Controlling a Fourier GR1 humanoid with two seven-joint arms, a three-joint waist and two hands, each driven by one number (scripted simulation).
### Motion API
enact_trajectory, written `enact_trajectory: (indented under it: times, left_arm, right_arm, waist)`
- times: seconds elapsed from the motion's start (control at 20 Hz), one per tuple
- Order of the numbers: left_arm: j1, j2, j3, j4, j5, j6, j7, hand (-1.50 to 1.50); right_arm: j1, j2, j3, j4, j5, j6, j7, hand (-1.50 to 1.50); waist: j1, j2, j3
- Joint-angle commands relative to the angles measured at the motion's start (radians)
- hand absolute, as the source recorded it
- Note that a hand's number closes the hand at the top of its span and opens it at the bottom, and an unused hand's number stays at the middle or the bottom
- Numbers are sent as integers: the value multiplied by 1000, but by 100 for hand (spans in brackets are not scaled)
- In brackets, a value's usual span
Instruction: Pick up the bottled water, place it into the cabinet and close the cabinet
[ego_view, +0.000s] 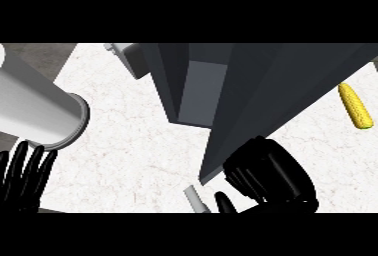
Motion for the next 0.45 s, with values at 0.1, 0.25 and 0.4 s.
enact_trajectory:
  times: [0.1, 0.25, 0.4]
  left_arm:
    - [-5, 2, -7, 37, 9, -41, 2, -150]
    - [-5, 4, 17, 40, 14, -38, 0, -150]
    - [11, -16, -6, 59, -7, -57, -27, -150]
  right_arm:
    - [-349, 23, -80, 302, -34, -219, -5, 150]
    - [-523, 23, -116, 479, -79, -270, -34, 150]
    - [-667, 23, -128, 652, -124, -301, -96, 150]
  waist:
    - [10, -4, 2]
    - [2, -11, 5]
    - [-3, -13, 5]
